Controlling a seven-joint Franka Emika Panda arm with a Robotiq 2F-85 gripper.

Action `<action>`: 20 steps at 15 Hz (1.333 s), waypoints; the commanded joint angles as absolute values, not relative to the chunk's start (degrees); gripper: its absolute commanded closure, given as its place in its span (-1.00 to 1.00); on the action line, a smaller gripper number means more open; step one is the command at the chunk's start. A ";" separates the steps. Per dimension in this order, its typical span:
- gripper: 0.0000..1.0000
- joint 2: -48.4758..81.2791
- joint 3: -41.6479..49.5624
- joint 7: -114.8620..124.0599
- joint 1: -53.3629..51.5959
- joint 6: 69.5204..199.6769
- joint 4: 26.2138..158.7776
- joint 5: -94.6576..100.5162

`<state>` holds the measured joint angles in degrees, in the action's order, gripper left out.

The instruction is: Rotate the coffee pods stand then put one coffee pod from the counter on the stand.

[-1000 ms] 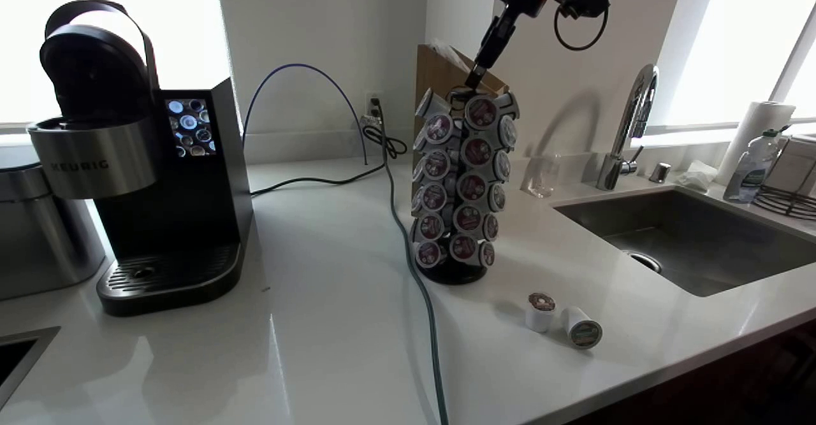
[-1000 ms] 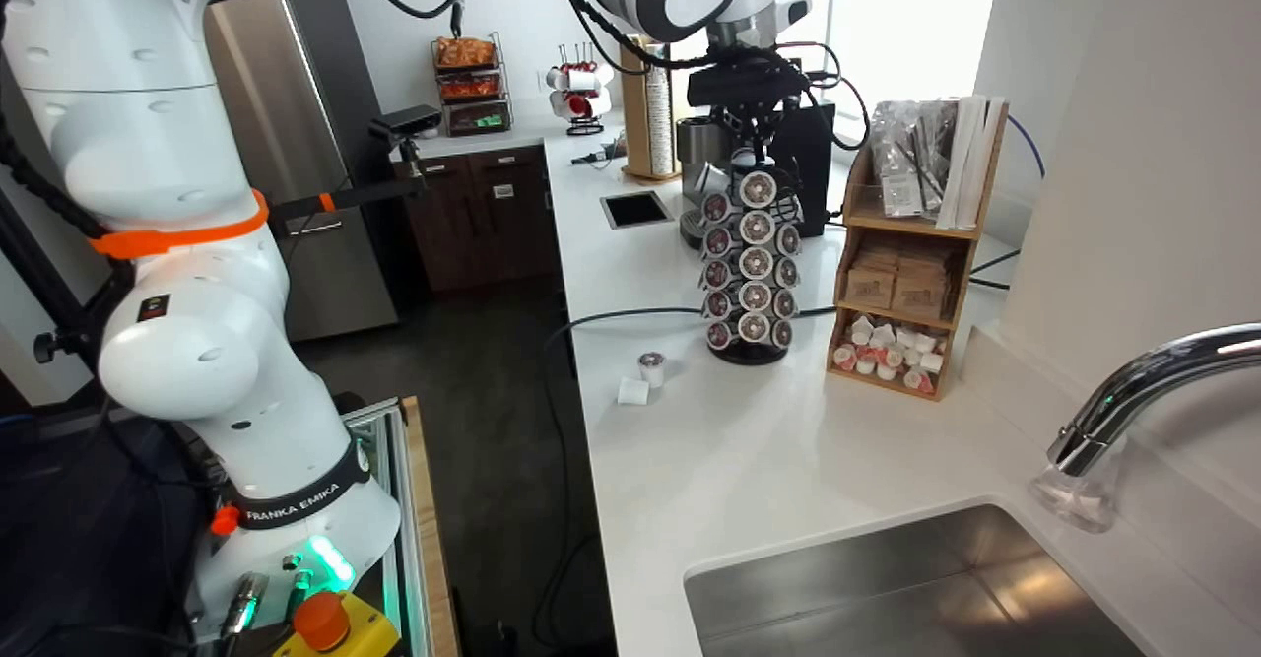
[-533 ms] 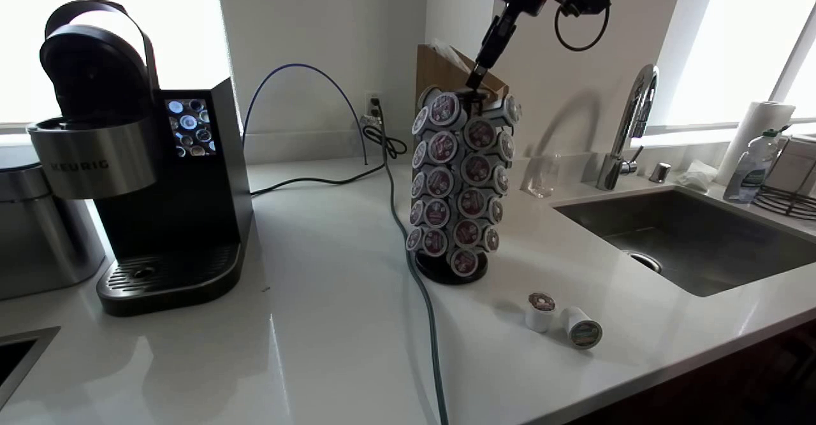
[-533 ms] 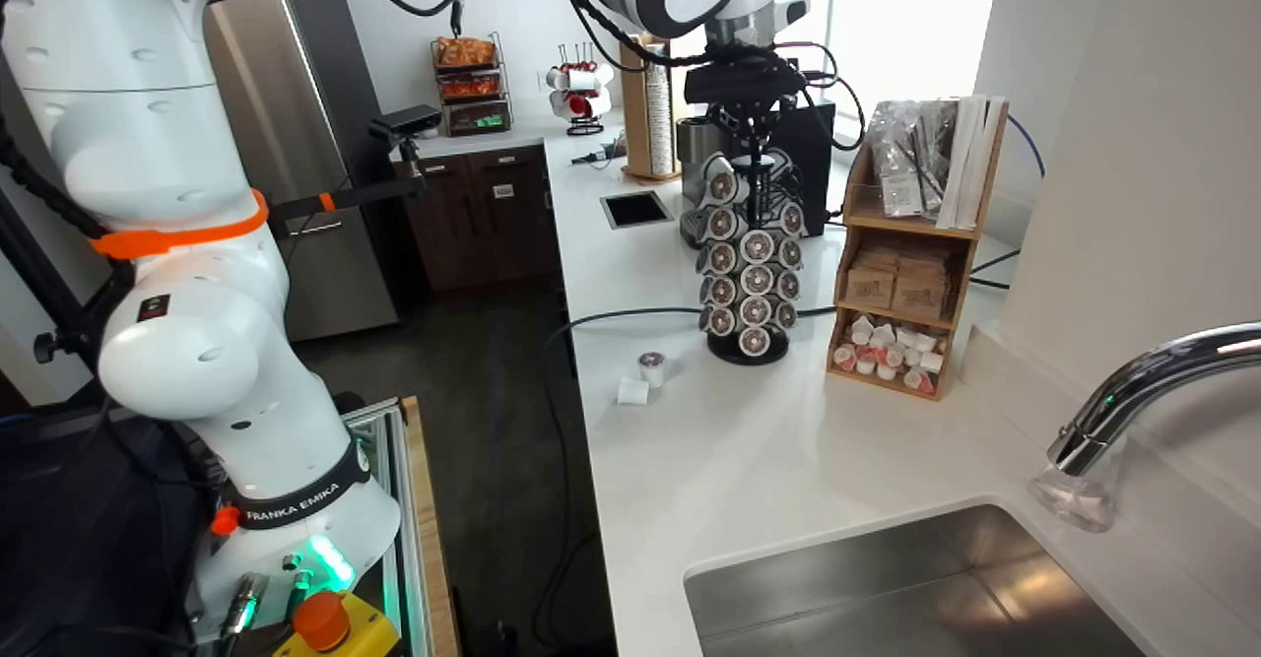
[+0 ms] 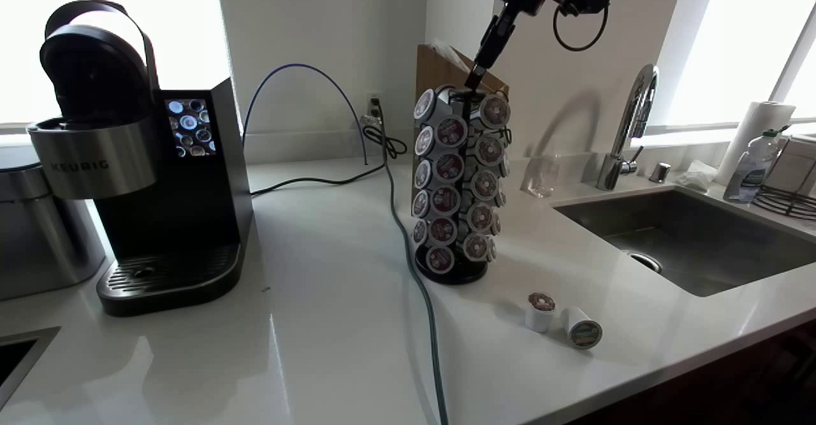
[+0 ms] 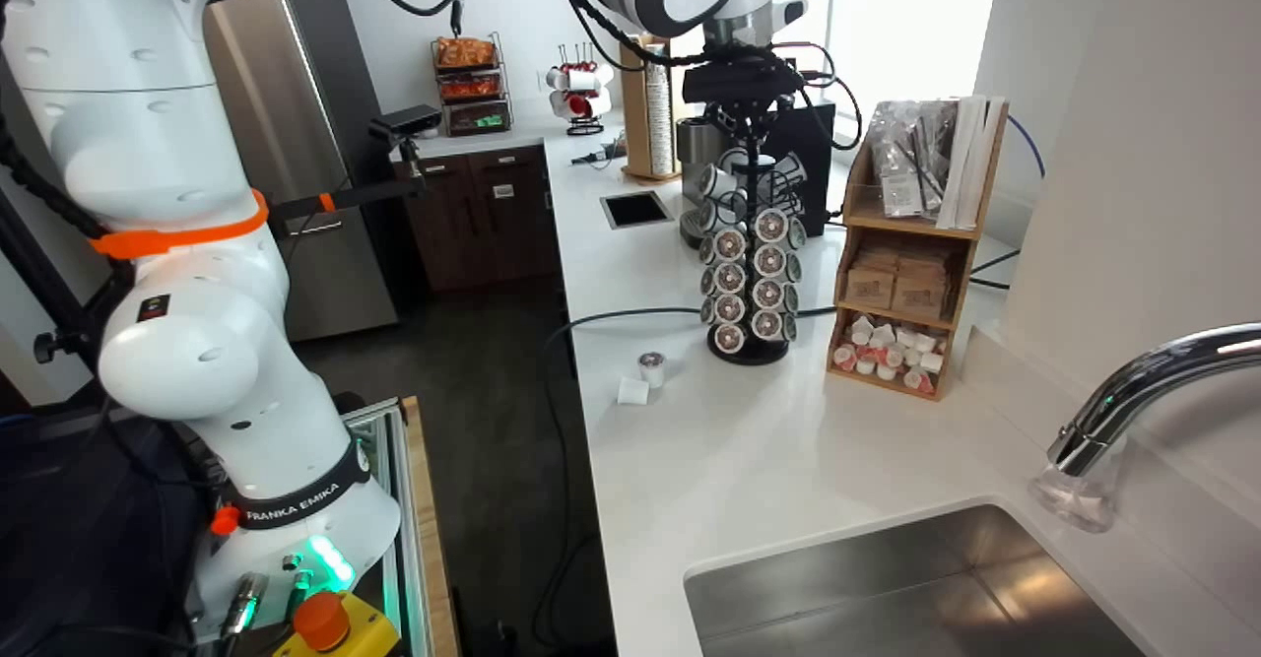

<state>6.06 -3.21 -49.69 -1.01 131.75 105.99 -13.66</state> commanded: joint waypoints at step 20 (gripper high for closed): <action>0.48 4.69 -4.23 -49.32 -1.26 129.76 105.51 -13.17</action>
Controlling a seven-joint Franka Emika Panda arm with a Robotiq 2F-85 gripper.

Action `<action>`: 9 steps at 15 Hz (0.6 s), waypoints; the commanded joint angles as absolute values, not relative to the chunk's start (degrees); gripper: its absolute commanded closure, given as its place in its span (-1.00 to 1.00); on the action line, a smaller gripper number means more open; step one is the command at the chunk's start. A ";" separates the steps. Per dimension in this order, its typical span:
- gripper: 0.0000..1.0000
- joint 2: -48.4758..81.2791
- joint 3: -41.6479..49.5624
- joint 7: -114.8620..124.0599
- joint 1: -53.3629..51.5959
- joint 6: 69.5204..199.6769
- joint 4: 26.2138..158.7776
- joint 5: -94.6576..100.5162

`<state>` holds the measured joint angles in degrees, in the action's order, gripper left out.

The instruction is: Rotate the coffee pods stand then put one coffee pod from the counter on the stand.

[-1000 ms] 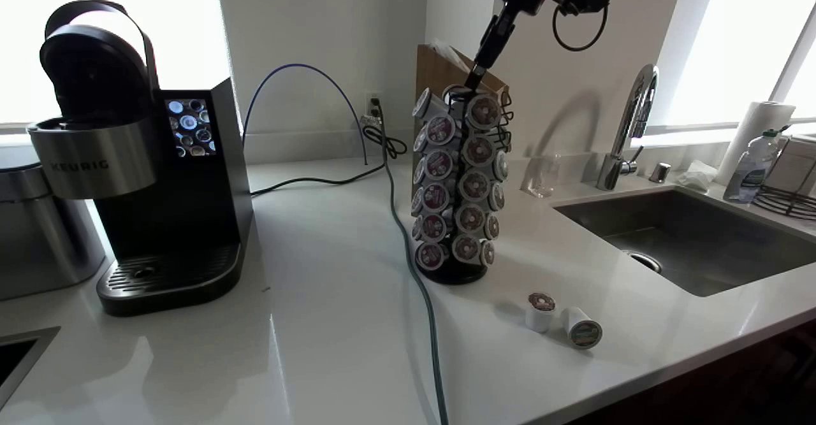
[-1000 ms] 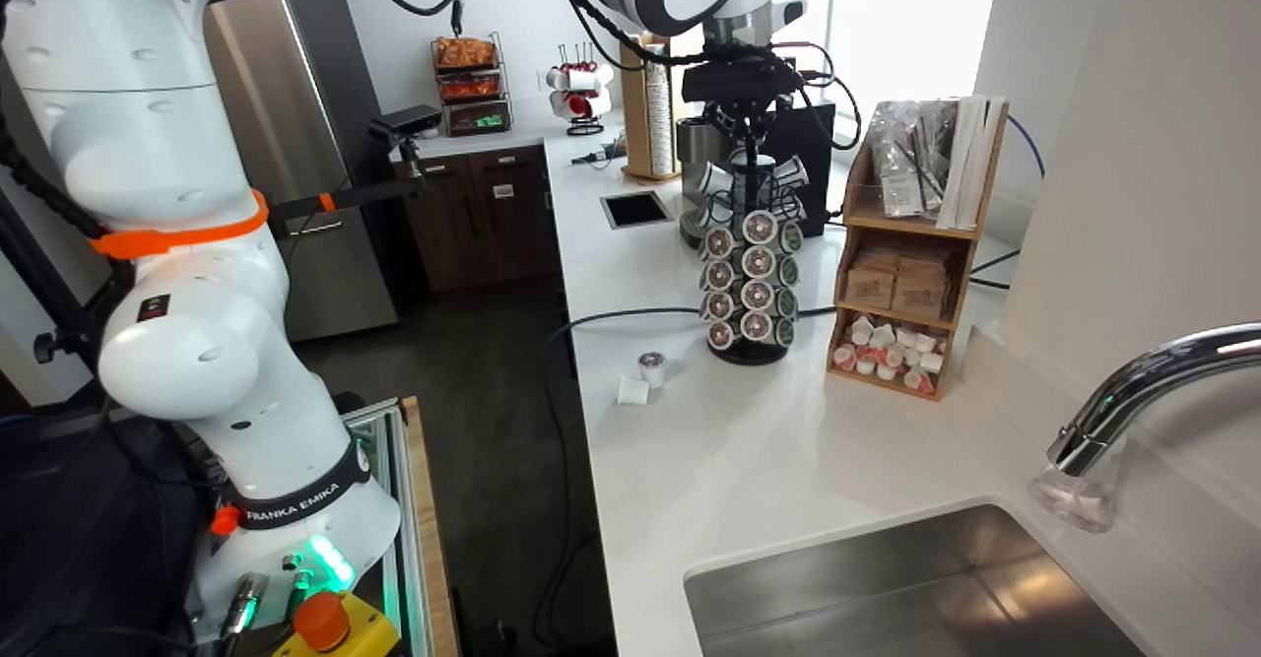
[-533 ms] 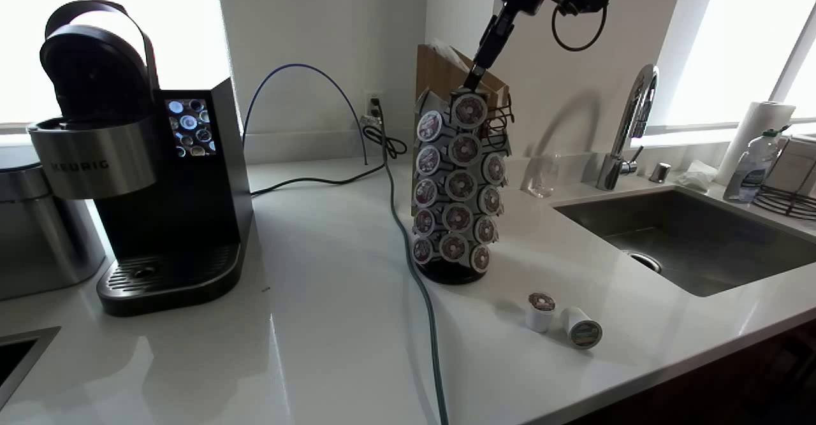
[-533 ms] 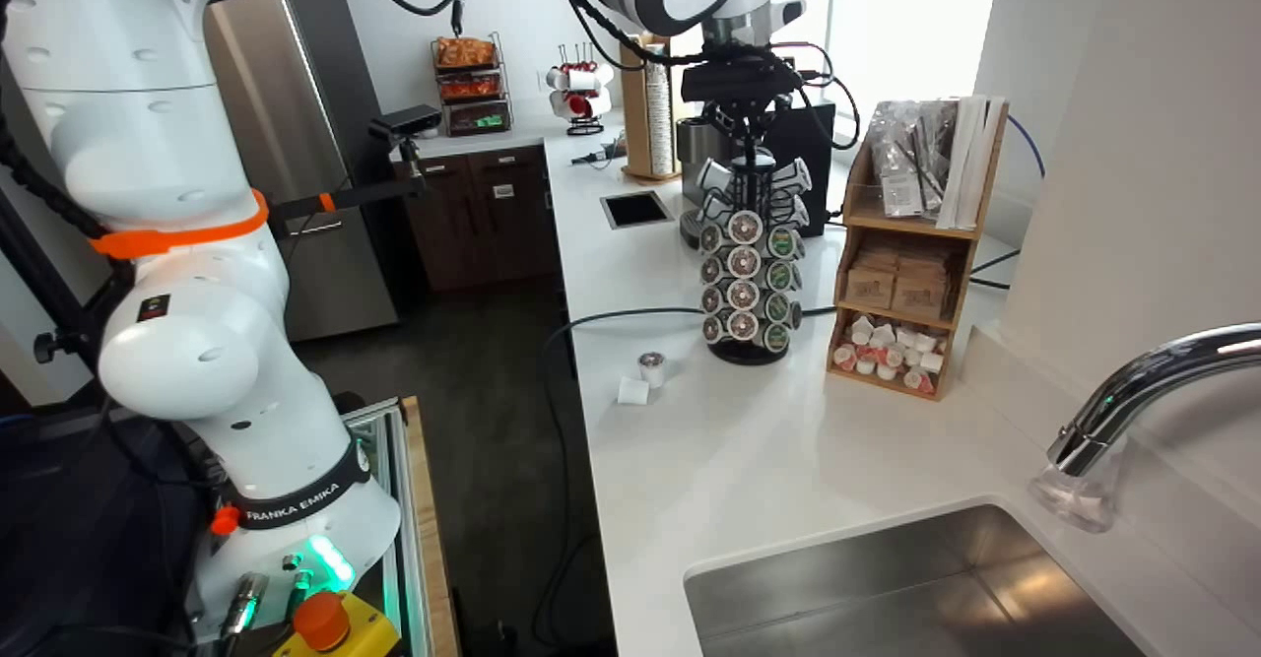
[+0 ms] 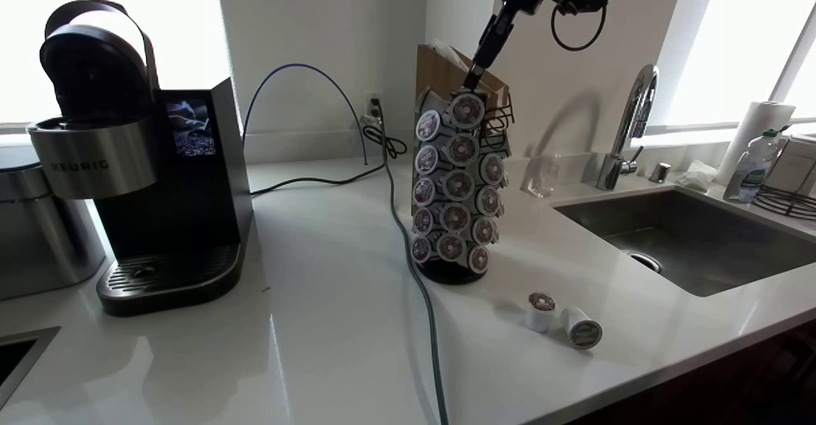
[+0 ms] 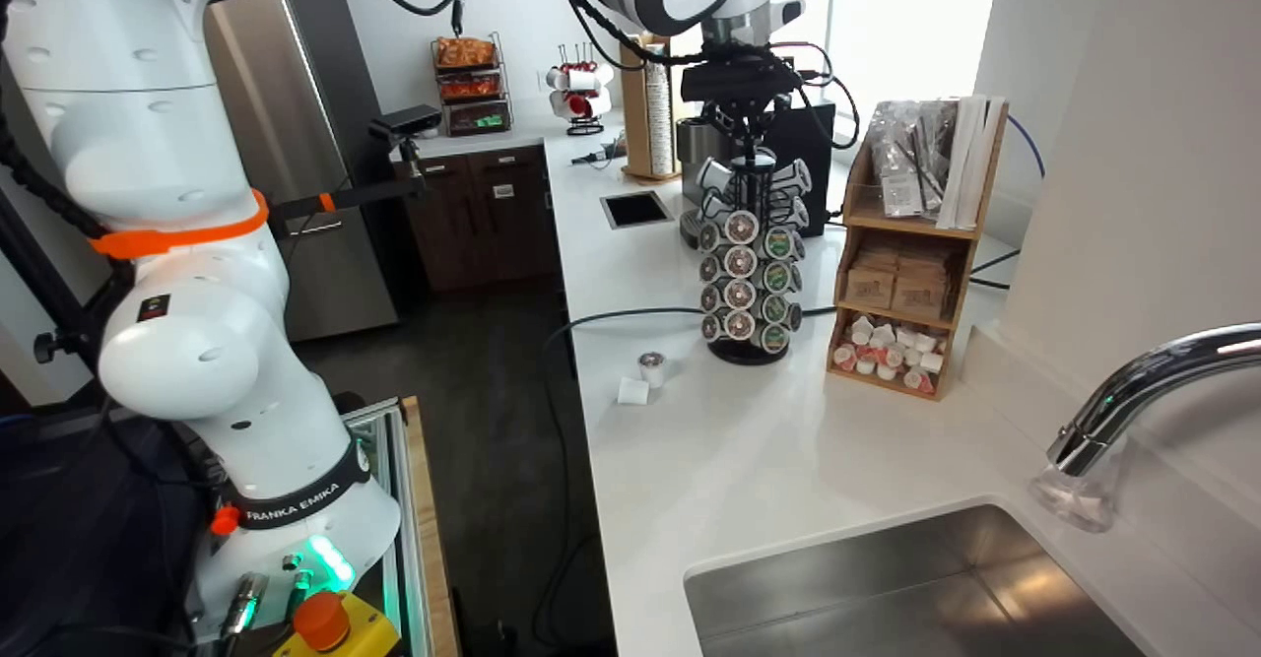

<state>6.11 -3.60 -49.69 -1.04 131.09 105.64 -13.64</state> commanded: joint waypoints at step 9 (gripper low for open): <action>-0.73 -6.21 -6.22 -27.04 -5.13 116.24 107.53 -0.93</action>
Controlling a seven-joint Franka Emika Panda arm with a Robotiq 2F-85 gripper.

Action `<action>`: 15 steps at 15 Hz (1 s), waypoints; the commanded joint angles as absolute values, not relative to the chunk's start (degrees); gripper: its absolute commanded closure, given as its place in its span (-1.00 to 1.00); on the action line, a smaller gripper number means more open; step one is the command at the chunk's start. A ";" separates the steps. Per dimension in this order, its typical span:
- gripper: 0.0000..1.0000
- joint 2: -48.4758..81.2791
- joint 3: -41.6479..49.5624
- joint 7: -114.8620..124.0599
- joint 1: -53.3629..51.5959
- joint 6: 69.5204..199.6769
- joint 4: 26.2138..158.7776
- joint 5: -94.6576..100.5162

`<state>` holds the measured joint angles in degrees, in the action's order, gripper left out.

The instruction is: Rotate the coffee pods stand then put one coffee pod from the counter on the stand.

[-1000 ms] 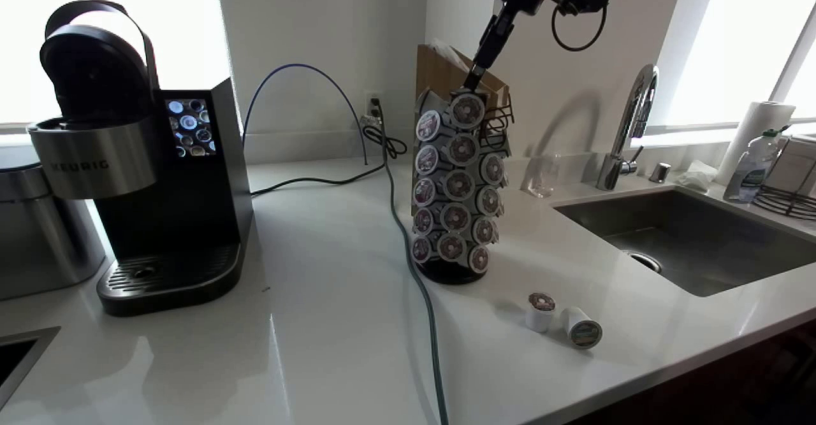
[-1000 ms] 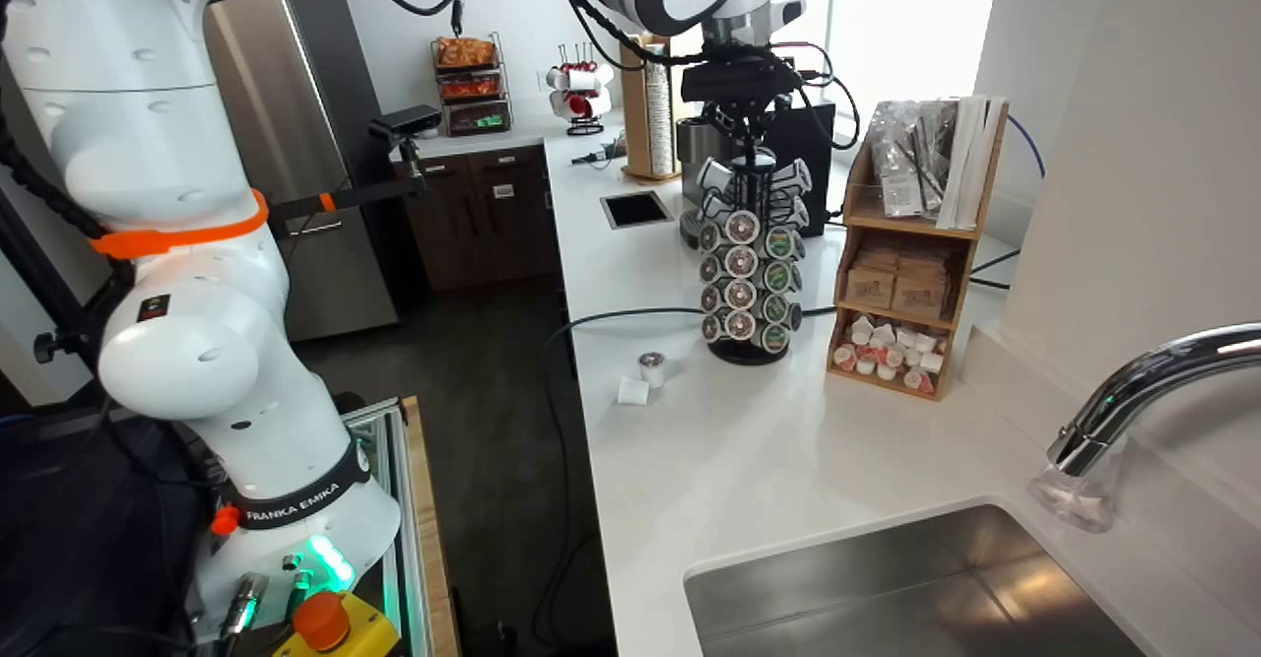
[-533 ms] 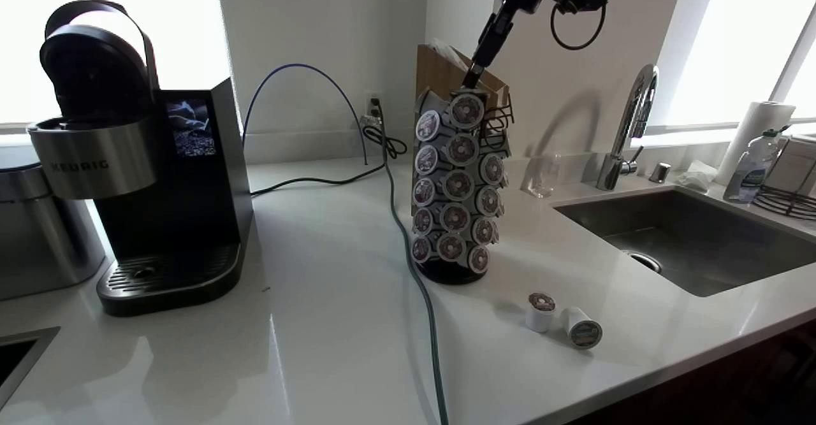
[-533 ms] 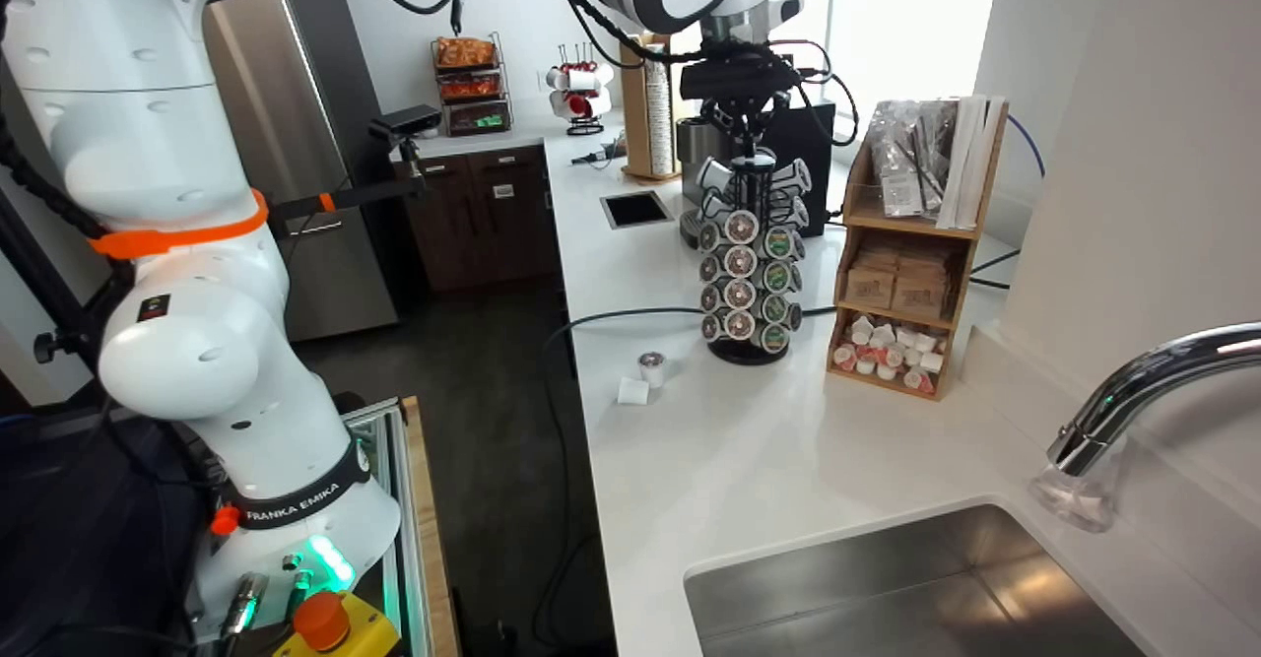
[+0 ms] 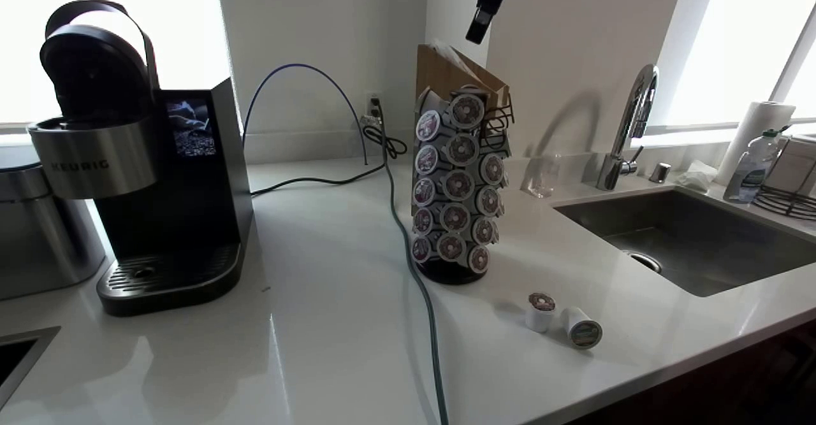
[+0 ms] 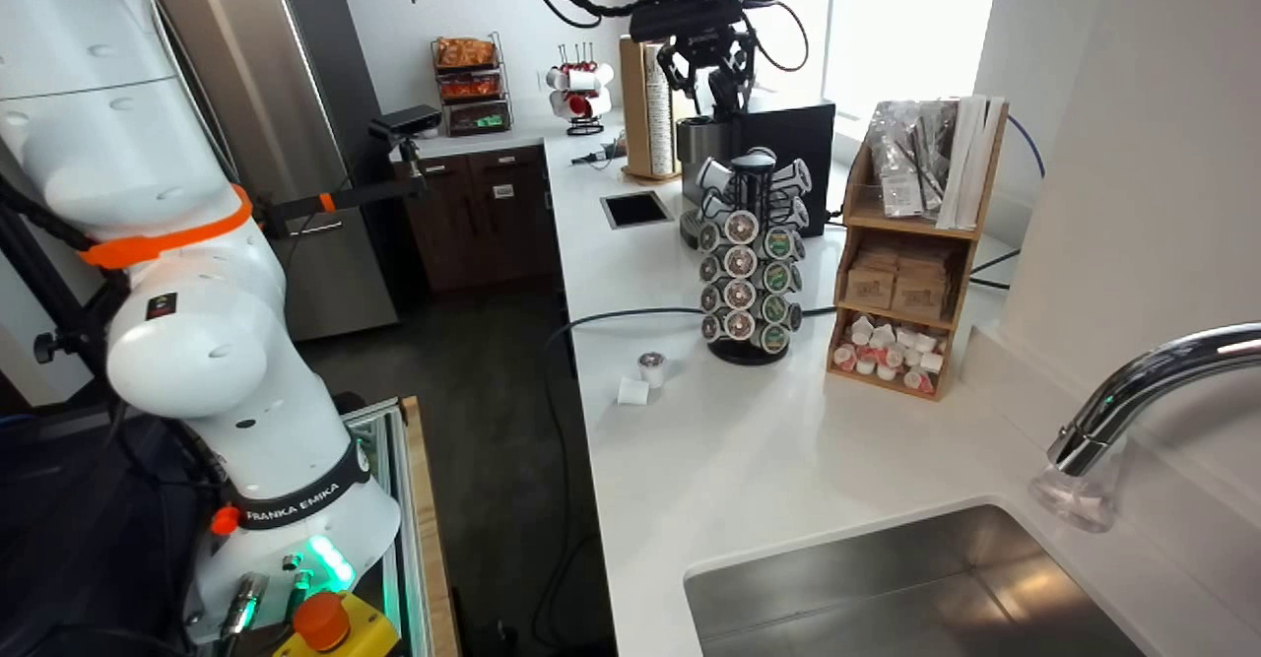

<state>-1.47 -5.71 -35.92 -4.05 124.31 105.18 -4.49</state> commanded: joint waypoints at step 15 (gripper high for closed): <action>-1.00 -30.08 -7.30 5.43 -4.37 105.35 135.16 0.81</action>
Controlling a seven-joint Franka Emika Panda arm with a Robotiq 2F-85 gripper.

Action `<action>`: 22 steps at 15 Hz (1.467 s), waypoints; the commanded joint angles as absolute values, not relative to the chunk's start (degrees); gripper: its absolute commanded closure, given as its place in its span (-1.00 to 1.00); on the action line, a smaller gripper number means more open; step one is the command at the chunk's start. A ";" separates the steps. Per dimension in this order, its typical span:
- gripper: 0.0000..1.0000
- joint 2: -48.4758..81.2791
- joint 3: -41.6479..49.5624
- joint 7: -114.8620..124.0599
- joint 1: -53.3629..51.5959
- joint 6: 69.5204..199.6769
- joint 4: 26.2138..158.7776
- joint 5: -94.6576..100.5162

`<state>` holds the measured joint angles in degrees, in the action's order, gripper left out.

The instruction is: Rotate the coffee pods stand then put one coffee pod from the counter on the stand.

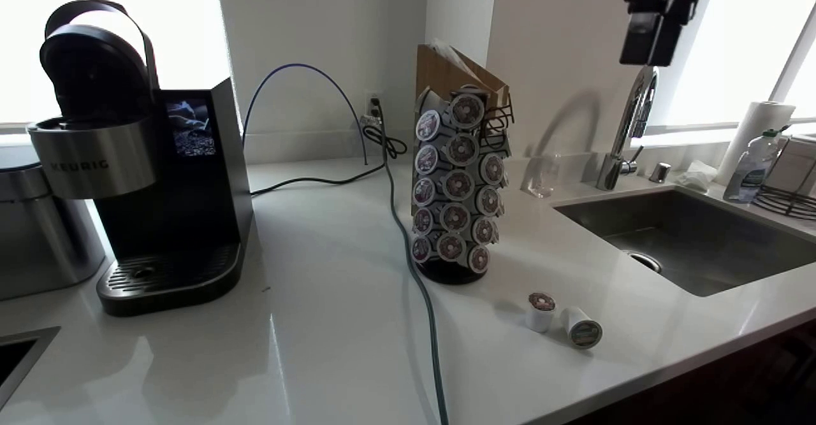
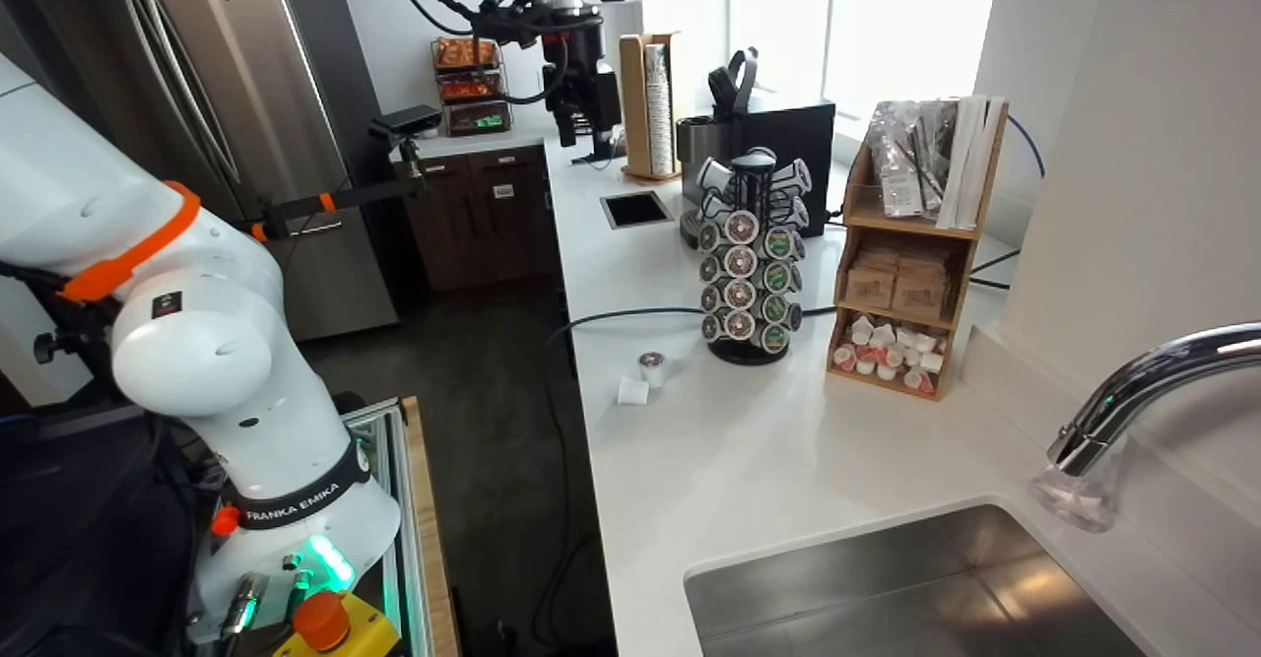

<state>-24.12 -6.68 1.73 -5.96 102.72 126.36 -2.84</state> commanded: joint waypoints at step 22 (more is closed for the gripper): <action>-1.00 -13.43 -1.59 0.52 -3.96 153.19 151.75 0.75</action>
